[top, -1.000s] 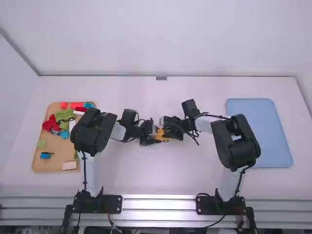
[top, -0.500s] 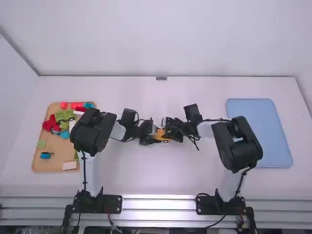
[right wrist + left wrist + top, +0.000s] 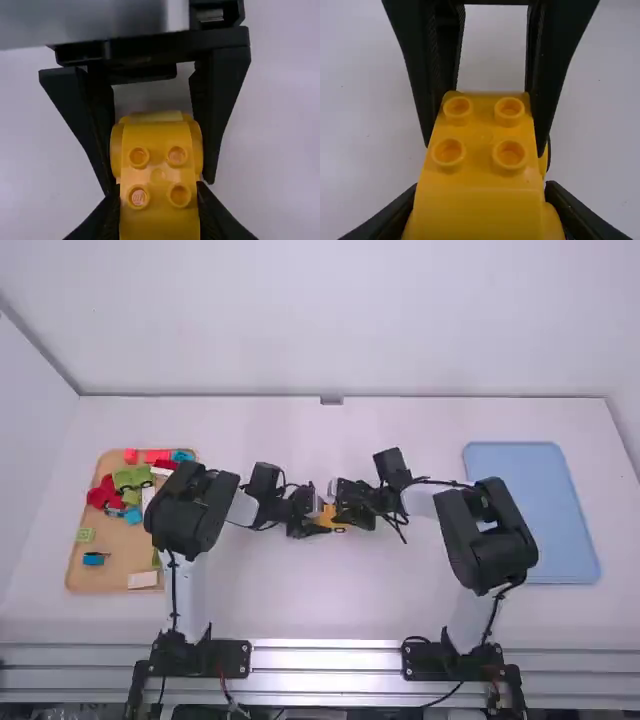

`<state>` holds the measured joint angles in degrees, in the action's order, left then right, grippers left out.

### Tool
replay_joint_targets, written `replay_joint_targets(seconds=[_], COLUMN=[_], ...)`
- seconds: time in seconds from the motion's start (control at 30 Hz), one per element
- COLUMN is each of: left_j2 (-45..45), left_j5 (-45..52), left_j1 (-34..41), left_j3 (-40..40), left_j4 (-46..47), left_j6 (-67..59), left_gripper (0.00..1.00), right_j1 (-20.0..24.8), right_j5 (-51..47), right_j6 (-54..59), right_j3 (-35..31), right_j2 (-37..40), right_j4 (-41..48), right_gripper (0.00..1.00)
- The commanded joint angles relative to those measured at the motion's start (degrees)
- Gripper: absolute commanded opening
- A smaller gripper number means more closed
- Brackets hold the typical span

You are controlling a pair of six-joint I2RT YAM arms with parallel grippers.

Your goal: Assemble lego blocks to make yellow taxi

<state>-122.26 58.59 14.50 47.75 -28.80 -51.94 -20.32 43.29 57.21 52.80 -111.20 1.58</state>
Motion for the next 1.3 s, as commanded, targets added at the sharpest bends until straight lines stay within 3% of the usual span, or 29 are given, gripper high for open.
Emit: replay_joint_targets(seconds=[0.0,0.17,0.23,0.37,0.6,1.03,1.1,1.13,1.17,1.27], left_j2=[-0.3,-0.3,-0.3,-0.3,-0.3,-0.3,-0.3,-0.3,-0.3,-0.3], left_j5=[0.4,0.3,0.3,0.3,0.3,0.3,0.3,0.3,0.3,-0.2], left_j1=[0.1,0.4,0.5,0.5,0.5,0.5,0.5,0.4,0.1,0.1], left_j3=[1.1,1.1,1.1,1.1,1.1,1.1,1.1,1.1,1.1,1.1], left_j4=[-0.2,-0.2,-0.2,-0.2,-0.2,0.1,0.3,0.9,1.6,3.3], left_j6=[2.4,2.4,2.4,2.4,2.5,2.6,2.6,2.3,1.7,0.4], left_gripper=[0.14,0.12,0.11,0.11,0.11,0.09,0.09,0.09,0.09,0.08], right_j1=[-1.0,0.2,1.2,3.3,5.6,4.6,4.6,4.6,4.7,5.5], right_j5=[-10.1,-7.2,-3.8,1.1,6.3,6.3,6.5,6.5,6.5,6.5], right_j6=[-4.7,-4.7,-4.7,-2.9,0.1,0.0,0.0,0.0,-0.6,-1.9], right_j3=[-2.5,-2.6,-2.6,-2.6,-2.6,-2.5,-2.5,-2.5,-2.5,-2.5], right_j2=[-4.3,-4.3,-3.8,-3.0,-2.6,-2.6,-2.3,-1.8,-1.2,1.0], right_j4=[2.1,1.4,0.8,1.0,1.7,0.5,0.3,0.4,0.4,0.7], right_gripper=[0.00,0.05,0.15,0.23,0.29,0.50,0.56,0.70,0.76,0.81])
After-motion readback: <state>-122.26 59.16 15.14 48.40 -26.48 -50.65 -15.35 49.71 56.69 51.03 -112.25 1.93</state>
